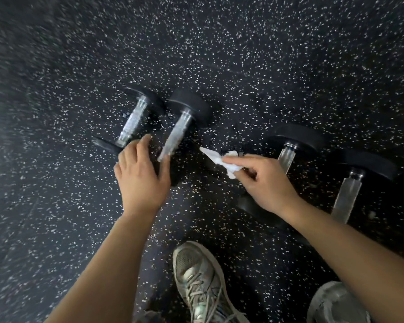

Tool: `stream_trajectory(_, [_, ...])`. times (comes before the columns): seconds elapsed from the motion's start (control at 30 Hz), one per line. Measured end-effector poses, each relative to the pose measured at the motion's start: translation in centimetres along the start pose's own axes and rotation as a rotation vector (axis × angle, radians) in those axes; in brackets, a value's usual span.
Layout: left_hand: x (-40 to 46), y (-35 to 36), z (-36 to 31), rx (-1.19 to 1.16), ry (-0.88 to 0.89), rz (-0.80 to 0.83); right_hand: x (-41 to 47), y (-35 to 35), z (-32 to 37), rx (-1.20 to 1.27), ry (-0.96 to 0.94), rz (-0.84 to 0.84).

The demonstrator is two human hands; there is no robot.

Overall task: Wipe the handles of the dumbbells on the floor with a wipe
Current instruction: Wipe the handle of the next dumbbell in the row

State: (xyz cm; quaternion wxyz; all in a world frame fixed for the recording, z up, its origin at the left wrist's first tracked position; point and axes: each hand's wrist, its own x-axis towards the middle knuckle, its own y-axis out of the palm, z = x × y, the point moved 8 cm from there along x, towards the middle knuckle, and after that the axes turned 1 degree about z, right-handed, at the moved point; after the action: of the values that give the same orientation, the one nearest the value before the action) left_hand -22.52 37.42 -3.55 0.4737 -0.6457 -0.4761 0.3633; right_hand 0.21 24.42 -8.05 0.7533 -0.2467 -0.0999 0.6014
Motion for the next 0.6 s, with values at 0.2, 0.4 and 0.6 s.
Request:
stream_trajectory(0.2, [0.0, 1.3, 2.7, -0.065, -0.127, 0.076, -0.7, 1.7, 0.7, -0.054, -0.027, 0.054])
stream_trajectory(0.4, [0.1, 1.6, 3.8, -0.155, -0.177, 0.109, -1.1, 1.6, 0.8, -0.073, -0.036, 0.076])
stream_trajectory(0.6, [-0.6, 2.6, 3.1, -0.210, -0.158, 0.144, -3.6, -0.4, -1.1, -0.017, -0.005, 0.027])
